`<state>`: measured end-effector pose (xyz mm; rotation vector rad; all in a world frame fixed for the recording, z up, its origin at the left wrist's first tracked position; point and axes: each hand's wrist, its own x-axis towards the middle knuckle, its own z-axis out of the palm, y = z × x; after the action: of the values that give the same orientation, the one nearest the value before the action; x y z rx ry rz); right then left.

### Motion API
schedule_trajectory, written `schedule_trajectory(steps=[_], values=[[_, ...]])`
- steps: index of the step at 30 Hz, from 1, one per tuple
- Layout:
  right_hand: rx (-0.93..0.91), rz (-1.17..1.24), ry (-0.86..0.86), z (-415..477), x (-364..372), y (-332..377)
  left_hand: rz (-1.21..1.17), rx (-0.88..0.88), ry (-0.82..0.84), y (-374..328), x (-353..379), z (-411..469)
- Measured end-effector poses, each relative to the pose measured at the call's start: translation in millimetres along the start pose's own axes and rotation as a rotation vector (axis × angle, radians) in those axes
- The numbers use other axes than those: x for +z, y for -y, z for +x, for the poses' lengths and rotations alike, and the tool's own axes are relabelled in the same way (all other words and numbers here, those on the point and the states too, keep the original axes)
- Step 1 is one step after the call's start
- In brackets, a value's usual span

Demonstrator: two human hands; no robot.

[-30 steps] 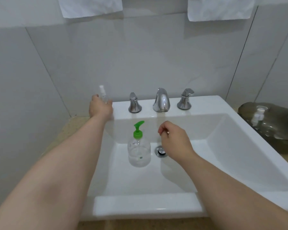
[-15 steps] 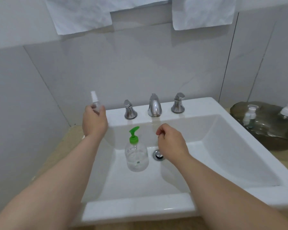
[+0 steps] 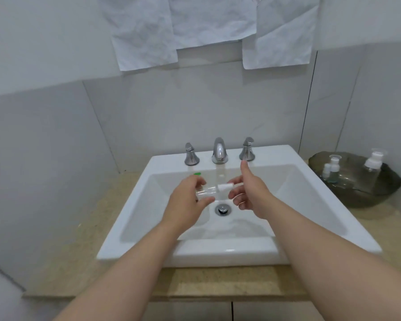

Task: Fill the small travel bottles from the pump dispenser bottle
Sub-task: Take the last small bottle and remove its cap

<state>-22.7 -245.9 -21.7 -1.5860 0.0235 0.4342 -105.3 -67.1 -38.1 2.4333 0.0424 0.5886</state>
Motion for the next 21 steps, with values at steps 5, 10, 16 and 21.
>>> schedule_trajectory(steps=[5,10,16,21], values=[[0.07,-0.173,0.069,-12,-28,-19,-0.03,-0.037,0.158,-22,32,-7],[0.069,-0.168,-0.013,-8,-33,-33,-0.263,-0.159,0.183,-27,49,0],[0.047,-0.172,-0.051,-8,-35,-35,-0.433,-0.261,0.291,-20,55,0],[0.01,-0.193,-0.057,-7,-34,-35,-0.483,-0.28,0.314,-19,54,-1]])
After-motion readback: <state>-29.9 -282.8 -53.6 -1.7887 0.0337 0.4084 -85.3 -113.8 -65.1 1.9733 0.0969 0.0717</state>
